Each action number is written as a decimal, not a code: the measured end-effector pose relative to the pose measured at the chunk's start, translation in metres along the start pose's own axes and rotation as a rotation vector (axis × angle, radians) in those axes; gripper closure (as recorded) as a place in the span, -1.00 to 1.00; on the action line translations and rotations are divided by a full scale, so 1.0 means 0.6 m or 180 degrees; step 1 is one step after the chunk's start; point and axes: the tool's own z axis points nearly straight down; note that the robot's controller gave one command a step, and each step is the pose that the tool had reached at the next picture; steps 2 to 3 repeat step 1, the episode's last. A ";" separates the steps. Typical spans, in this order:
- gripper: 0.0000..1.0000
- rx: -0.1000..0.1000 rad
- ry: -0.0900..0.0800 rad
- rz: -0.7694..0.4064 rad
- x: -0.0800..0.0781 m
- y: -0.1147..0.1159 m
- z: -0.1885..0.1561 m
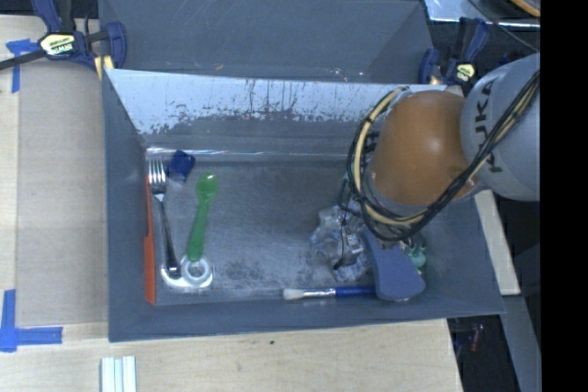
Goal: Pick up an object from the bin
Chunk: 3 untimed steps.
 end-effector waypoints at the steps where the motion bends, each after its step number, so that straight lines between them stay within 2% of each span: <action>1: 1.00 0.0003 -0.0009 -0.0050 0.013 -0.003 -0.180; 3: 1.00 0.0003 -0.0009 -0.0050 0.013 -0.003 -0.180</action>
Offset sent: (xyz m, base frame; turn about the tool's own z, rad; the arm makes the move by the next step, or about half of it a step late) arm 0.0098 -0.0021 0.1641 0.0386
